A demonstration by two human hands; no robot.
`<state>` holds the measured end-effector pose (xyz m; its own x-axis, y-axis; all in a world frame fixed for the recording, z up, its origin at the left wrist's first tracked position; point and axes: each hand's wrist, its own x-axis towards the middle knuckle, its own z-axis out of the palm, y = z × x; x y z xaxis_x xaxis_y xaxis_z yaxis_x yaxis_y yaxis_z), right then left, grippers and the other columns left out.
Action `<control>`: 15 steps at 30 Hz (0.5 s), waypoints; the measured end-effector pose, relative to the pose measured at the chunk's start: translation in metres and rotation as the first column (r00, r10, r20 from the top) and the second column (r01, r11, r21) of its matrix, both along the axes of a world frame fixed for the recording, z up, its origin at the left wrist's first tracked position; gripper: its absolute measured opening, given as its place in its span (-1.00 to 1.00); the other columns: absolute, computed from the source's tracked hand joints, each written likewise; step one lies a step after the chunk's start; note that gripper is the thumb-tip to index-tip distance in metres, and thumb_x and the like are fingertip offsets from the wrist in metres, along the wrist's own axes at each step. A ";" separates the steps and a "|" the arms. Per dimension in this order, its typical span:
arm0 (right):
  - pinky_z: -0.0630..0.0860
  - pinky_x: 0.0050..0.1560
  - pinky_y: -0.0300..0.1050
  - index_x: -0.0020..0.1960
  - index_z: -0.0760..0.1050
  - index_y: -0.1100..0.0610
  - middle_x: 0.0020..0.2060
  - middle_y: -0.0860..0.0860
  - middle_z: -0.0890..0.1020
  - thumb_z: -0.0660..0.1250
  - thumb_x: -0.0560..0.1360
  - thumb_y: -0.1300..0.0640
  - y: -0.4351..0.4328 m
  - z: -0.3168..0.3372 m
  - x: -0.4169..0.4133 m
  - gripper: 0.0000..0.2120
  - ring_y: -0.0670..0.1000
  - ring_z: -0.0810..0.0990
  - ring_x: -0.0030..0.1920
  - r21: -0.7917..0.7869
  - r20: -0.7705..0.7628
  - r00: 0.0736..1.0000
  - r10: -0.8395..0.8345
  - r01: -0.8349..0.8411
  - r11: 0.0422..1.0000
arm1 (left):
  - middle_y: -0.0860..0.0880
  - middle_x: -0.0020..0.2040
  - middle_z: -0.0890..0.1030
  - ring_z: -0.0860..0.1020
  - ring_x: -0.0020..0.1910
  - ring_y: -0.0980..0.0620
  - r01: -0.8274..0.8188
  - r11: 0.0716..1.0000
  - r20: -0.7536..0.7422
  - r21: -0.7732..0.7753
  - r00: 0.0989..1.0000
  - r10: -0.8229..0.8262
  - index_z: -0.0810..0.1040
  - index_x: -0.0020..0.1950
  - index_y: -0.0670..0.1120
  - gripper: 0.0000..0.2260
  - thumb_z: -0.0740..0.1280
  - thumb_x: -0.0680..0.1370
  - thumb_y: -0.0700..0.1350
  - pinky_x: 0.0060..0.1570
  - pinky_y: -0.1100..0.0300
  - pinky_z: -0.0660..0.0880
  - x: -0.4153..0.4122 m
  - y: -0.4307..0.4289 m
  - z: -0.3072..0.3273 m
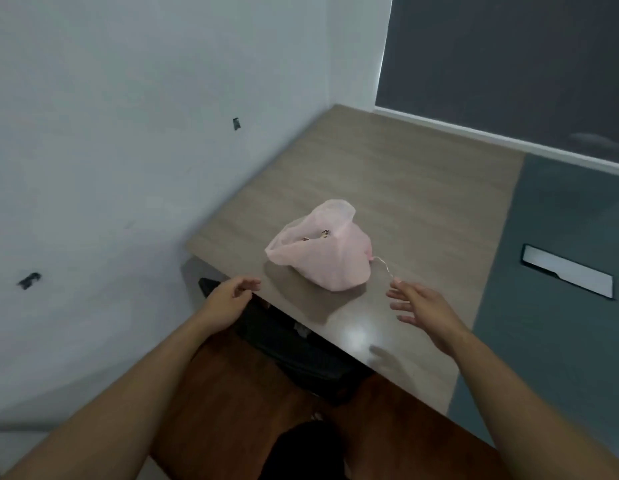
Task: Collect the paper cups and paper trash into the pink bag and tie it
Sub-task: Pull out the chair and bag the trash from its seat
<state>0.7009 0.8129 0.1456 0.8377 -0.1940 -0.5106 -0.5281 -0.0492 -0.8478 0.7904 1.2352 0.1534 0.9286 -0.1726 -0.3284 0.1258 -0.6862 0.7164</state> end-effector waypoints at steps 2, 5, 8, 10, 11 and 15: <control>0.65 0.35 0.14 0.39 0.61 0.04 0.23 -0.05 0.74 0.38 0.66 -0.29 0.022 -0.002 -0.018 -0.51 0.03 0.72 0.24 0.001 0.001 0.999 0.049 -0.049 0.999 | 0.10 0.30 0.65 0.59 0.29 0.10 0.052 0.997 0.008 0.054 0.999 -0.053 0.58 0.42 0.03 -0.71 0.25 0.74 -0.19 0.37 0.10 0.51 -0.020 0.005 0.003; 0.65 0.31 0.07 0.32 0.64 0.02 0.24 -0.06 0.74 0.38 0.66 -0.28 0.057 -0.008 -0.042 -0.57 -0.02 0.72 0.22 -0.003 -0.007 0.991 0.132 -0.132 0.991 | 0.06 0.38 0.60 0.55 0.37 0.07 0.130 0.983 0.031 0.133 0.990 -0.135 0.55 0.48 0.02 -0.67 0.27 0.73 -0.18 0.41 0.11 0.47 -0.036 0.013 0.002; 0.64 0.33 0.05 0.26 0.66 -0.02 0.21 -0.07 0.74 0.41 0.64 -0.28 0.088 -0.009 -0.055 -0.62 -0.07 0.71 0.21 -0.057 0.001 0.980 0.200 -0.200 0.978 | 0.00 0.44 0.54 0.50 0.45 0.03 0.232 0.944 0.044 0.234 0.968 -0.249 0.50 0.54 -0.02 -0.62 0.30 0.70 -0.16 0.44 0.13 0.42 -0.039 0.019 0.000; 0.62 0.33 -0.04 0.27 0.68 -0.03 0.19 -0.09 0.75 0.45 0.62 -0.27 0.109 -0.010 -0.056 -0.62 -0.14 0.70 0.18 -0.123 0.022 0.971 0.239 -0.235 0.964 | -0.02 0.48 0.48 0.43 0.50 -0.02 0.330 0.894 -0.007 0.303 0.939 -0.344 0.44 0.58 0.00 -0.56 0.32 0.69 -0.11 0.48 0.10 0.39 -0.034 0.025 -0.003; 0.62 0.33 -0.09 0.27 0.69 -0.03 0.17 -0.12 0.75 0.47 0.60 -0.27 0.120 -0.010 -0.054 -0.62 -0.18 0.69 0.16 -0.150 0.020 0.967 0.256 -0.250 0.957 | -0.03 0.51 0.44 0.39 0.53 -0.05 0.372 0.868 -0.039 0.327 0.924 -0.381 0.41 0.61 0.01 -0.52 0.33 0.68 -0.09 0.51 0.06 0.37 -0.030 0.029 -0.004; 0.57 0.40 -0.05 0.34 0.64 -0.09 0.25 -0.19 0.69 0.50 0.47 -0.42 0.163 -0.021 -0.050 -0.42 -0.14 0.66 0.25 -0.261 -0.069 0.948 0.311 -0.318 0.912 | -0.10 0.57 0.35 0.26 0.63 -0.16 0.515 0.737 -0.148 0.438 0.850 -0.506 0.27 0.69 0.03 -0.37 0.37 0.63 -0.03 0.68 -0.18 0.10 -0.007 0.044 -0.016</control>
<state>0.6513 0.9756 0.1249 0.8651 -0.0540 -0.4986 -0.4694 -0.4371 -0.7672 0.7836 1.2794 0.1374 0.7370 -0.4497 -0.5046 -0.3272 -0.8906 0.3158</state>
